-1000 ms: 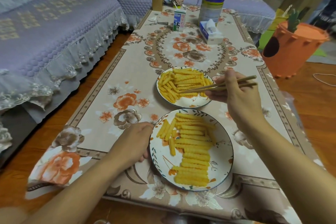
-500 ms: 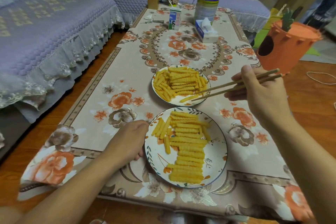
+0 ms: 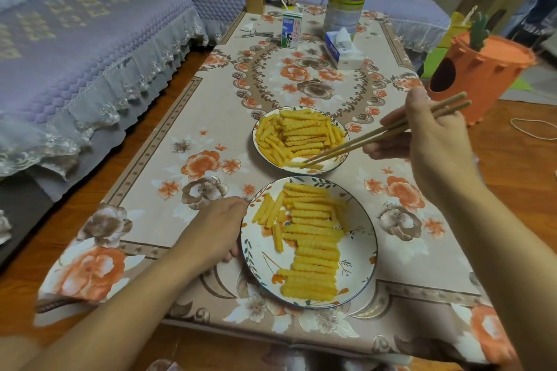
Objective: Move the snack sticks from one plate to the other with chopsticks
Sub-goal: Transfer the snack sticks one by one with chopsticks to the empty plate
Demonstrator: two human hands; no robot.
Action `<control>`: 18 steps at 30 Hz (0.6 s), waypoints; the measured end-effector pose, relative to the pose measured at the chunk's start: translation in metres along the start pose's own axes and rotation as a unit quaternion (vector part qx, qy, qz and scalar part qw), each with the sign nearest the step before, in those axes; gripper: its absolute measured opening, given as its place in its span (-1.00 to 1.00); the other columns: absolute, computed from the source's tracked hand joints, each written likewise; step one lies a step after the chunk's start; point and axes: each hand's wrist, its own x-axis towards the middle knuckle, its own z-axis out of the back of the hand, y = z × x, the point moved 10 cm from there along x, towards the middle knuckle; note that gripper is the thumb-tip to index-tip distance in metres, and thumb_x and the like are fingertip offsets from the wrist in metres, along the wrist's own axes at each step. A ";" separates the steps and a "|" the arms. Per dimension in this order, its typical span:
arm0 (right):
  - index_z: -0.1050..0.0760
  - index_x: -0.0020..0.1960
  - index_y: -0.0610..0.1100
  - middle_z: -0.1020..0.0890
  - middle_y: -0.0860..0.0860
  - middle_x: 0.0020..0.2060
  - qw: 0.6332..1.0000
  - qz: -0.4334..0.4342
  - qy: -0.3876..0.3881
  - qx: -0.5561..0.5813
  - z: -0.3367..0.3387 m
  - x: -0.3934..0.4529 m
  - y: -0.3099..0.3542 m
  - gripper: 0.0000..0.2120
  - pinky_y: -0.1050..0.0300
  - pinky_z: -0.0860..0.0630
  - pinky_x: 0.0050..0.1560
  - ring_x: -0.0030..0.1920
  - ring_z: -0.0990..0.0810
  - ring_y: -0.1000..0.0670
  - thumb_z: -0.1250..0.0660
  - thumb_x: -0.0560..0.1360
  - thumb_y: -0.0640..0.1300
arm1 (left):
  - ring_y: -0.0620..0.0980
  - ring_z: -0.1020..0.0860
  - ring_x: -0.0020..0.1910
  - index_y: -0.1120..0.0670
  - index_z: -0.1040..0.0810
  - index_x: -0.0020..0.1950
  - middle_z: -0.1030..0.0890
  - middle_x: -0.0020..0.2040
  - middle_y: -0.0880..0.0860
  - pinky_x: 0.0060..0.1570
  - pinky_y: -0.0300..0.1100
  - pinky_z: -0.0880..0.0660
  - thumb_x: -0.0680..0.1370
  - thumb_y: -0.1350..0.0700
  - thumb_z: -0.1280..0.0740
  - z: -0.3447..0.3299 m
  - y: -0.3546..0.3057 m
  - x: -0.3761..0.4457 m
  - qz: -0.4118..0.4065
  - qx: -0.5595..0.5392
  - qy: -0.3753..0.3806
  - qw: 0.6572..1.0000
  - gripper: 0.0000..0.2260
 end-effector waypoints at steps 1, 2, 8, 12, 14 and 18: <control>-0.51 -0.14 -0.27 -0.66 -0.18 -0.42 0.999 -0.012 0.027 0.017 -0.006 -0.008 0.005 -0.51 -0.10 -0.69 -0.26 -0.36 -0.70 -0.21 -0.07 0.73 0.06 | 0.02 -0.53 -0.53 0.04 -0.63 -0.05 -0.62 -0.41 0.18 -0.33 -0.08 -0.49 0.65 0.03 -0.06 0.000 0.000 0.000 0.000 0.001 0.001 1.000 -0.66; -0.50 -0.14 -0.28 -0.65 -0.19 -0.43 0.997 -0.027 0.062 0.027 -0.014 -0.017 0.008 -0.51 -0.09 -0.68 -0.28 -0.38 -0.70 -0.22 -0.07 0.71 0.07 | 0.03 -0.53 -0.53 0.06 -0.62 -0.04 -0.62 -0.41 0.19 -0.32 -0.07 -0.49 0.64 0.01 -0.06 0.000 0.000 0.000 0.001 0.000 0.003 1.000 -0.65; -0.51 -0.13 -0.38 -0.60 -0.31 -0.35 0.981 0.020 0.188 -0.034 -0.051 -0.059 0.014 -0.49 -0.18 -0.61 -0.34 -0.41 -0.67 -0.27 -0.13 0.60 0.08 | 0.04 -0.54 -0.52 0.08 -0.62 -0.02 -0.62 -0.39 0.20 -0.32 -0.08 -0.50 0.56 -0.07 -0.05 -0.001 0.000 0.001 0.002 -0.002 0.008 1.000 -0.61; -0.55 -0.13 -0.31 -0.61 -0.26 -0.36 0.970 0.044 0.235 -0.043 -0.067 -0.064 0.011 -0.50 -0.21 -0.59 -0.31 -0.39 -0.67 -0.22 -0.11 0.65 0.08 | 0.06 -0.53 -0.50 0.05 -0.64 -0.04 -0.63 -0.37 0.23 -0.31 -0.06 -0.50 0.49 -0.12 -0.04 -0.001 -0.001 -0.001 0.000 -0.011 0.010 1.000 -0.57; -0.57 -0.13 -0.26 -0.62 -0.22 -0.36 0.965 0.049 0.246 -0.070 -0.069 -0.065 0.008 -0.51 -0.19 -0.59 -0.31 -0.39 -0.66 -0.18 -0.13 0.68 0.09 | 0.06 -0.54 -0.50 0.05 -0.63 -0.04 -0.62 -0.37 0.24 -0.29 -0.01 -0.53 0.48 -0.12 -0.04 0.000 -0.002 -0.002 -0.002 -0.013 0.011 1.000 -0.57; -0.56 -0.15 -0.30 -0.57 -0.27 -0.38 0.976 0.067 0.200 -0.053 -0.053 -0.057 0.021 -0.57 -0.07 -0.56 -0.36 -0.44 -0.63 -0.16 -0.15 0.61 0.03 | 0.06 -0.54 -0.50 0.03 -0.64 -0.04 -0.63 -0.37 0.24 -0.32 -0.06 -0.51 0.59 -0.05 -0.06 0.000 -0.002 -0.001 -0.003 -0.007 0.009 1.000 -0.64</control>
